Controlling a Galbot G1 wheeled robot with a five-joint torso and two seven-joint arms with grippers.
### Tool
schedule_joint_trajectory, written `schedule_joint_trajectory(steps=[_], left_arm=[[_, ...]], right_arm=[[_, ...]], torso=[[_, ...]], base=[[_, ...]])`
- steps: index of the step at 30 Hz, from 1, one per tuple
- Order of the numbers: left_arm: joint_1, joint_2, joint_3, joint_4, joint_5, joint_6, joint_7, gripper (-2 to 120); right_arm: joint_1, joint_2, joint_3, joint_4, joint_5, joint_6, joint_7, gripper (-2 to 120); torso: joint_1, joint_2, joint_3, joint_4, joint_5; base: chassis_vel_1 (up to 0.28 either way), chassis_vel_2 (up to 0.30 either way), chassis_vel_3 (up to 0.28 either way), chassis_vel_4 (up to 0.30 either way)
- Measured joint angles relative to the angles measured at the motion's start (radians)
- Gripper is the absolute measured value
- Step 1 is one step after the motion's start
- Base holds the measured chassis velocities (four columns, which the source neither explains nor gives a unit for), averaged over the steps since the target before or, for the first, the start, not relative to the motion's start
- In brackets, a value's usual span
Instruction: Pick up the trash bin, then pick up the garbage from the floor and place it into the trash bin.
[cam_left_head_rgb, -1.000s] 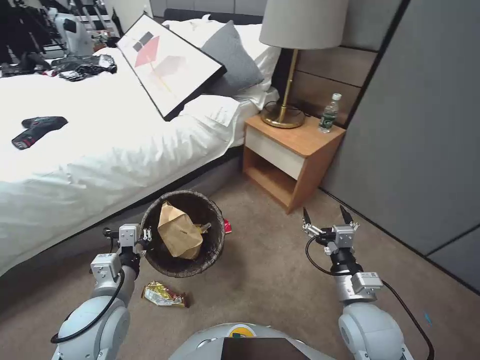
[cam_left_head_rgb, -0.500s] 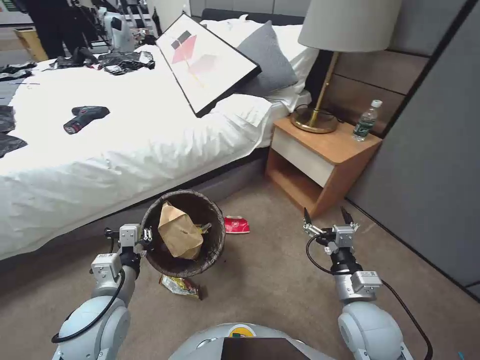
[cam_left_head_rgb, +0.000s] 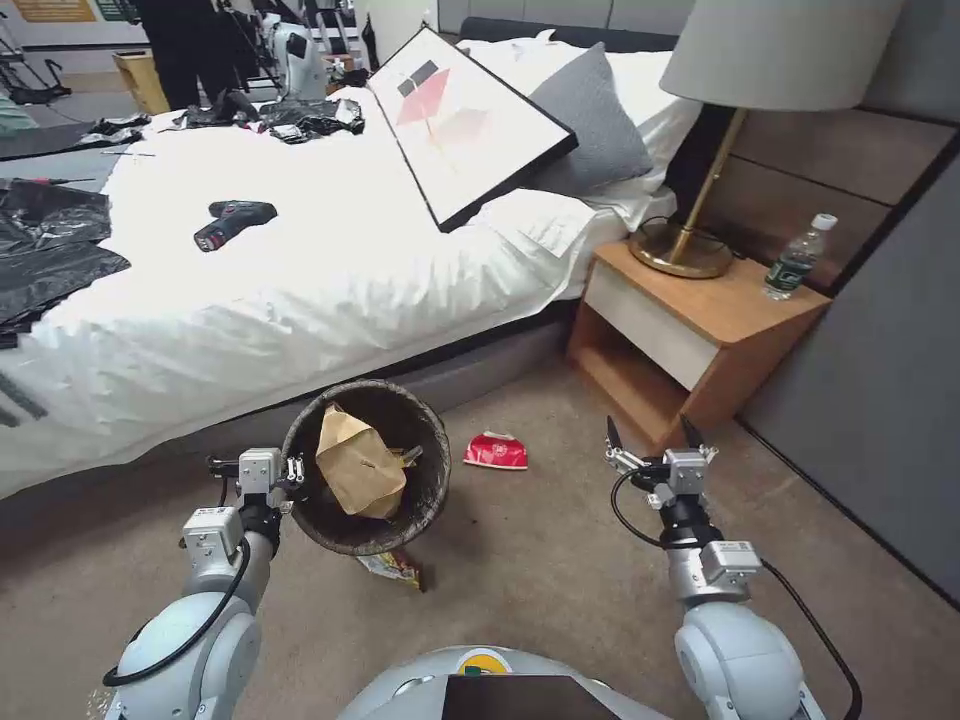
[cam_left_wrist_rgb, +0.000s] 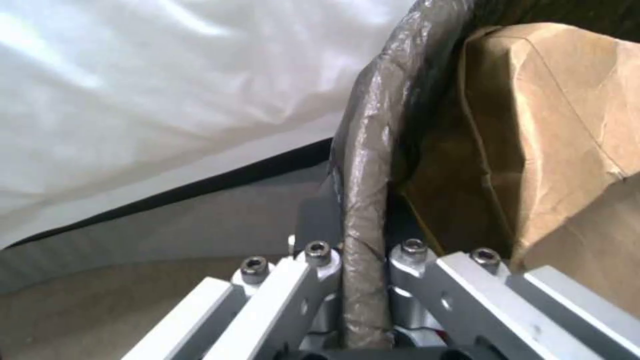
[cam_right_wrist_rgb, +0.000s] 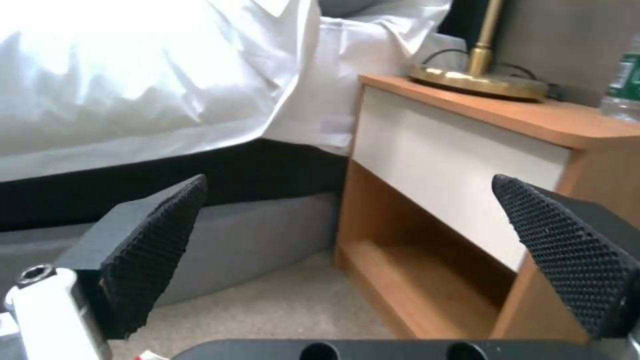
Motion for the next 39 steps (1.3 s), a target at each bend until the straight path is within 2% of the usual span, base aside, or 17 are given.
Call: schedule_joint_trajectory(steps=[39], left_arm=[[-0.004, 0.001, 0.003, 0.001, 0.0, -0.001, -0.001, 0]], right_arm=[[0.002, -0.006, 0.024, -0.016, 0.024, -0.01, 0.004, 100]], torso=[[0.0, 0.0, 0.0, 0.0, 0.0]], base=[[0.066, 0.061, 0.069, 0.063]])
